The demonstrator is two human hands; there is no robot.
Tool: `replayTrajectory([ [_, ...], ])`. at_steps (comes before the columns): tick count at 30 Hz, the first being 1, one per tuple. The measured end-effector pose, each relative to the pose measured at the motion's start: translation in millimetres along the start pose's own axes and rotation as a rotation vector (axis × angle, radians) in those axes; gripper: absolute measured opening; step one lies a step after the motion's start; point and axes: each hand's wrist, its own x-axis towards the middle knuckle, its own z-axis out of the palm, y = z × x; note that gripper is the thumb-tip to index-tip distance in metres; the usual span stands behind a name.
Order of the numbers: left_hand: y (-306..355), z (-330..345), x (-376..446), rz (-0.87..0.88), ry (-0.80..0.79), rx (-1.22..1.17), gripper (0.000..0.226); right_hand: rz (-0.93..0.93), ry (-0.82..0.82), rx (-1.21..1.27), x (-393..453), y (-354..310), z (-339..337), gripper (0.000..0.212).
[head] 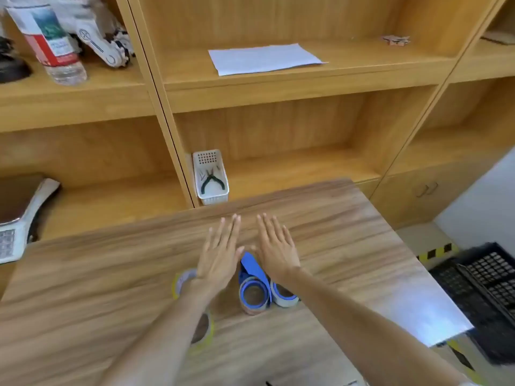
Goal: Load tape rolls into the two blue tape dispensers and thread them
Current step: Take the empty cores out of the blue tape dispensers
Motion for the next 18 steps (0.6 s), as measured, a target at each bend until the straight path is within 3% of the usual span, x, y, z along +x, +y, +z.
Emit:
replayTrajectory([
  [4, 12, 43, -41, -0.011, -0.202, -0.172, 0.080, 0.075, -0.213, 0.063, -46, 3, 45, 0.071],
  [8, 20, 68, -67, -0.018, -0.285, -0.212, 0.082, 0.046, -0.308, 0.063, -68, 13, 66, 0.070],
  [13, 35, 67, -71, -0.085, -0.386, -0.204, 0.100, 0.035, -0.342, 0.059, -79, 17, 76, 0.065],
  [18, 33, 71, -70, -0.104, -0.385, -0.214, 0.094, 0.057, -0.310, 0.079, -78, 15, 83, 0.069],
])
